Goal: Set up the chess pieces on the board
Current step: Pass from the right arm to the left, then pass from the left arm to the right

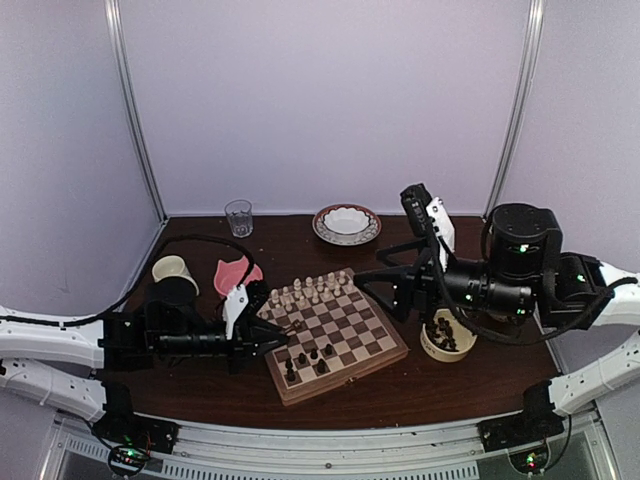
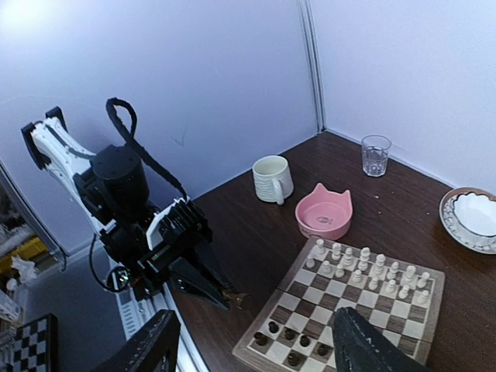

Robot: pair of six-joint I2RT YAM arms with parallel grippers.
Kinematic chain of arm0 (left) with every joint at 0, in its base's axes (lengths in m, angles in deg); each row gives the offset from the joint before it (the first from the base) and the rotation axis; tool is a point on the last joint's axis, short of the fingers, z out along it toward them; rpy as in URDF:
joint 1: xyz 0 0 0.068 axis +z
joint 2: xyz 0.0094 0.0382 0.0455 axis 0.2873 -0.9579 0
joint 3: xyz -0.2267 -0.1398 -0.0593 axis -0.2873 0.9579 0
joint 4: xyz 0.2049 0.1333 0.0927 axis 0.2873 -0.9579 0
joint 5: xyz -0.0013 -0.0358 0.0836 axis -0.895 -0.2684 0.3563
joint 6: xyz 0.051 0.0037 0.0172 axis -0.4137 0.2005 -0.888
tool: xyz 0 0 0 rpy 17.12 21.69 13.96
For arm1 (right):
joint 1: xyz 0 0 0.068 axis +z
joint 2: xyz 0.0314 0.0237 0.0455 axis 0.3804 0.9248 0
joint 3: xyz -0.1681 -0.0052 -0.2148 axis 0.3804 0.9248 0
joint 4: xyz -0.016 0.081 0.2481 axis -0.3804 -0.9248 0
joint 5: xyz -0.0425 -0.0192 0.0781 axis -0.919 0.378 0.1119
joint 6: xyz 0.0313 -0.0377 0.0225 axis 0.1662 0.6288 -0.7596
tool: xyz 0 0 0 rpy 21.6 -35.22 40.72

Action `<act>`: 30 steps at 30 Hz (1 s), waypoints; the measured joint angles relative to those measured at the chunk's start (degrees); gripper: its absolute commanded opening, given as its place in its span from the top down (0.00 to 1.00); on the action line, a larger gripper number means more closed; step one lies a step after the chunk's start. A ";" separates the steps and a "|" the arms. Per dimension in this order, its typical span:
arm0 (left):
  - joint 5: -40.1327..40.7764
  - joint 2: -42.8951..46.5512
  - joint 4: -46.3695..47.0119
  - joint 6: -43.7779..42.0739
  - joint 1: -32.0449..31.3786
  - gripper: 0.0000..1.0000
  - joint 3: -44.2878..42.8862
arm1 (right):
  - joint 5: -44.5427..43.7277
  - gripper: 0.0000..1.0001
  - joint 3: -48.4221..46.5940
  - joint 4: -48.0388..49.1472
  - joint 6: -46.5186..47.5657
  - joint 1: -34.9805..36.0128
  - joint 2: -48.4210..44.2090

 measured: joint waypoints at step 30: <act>0.07 -6.82 -2.19 0.31 0.00 1.00 -2.86 | -19.26 0.36 0.39 4.13 63.23 13.49 28.15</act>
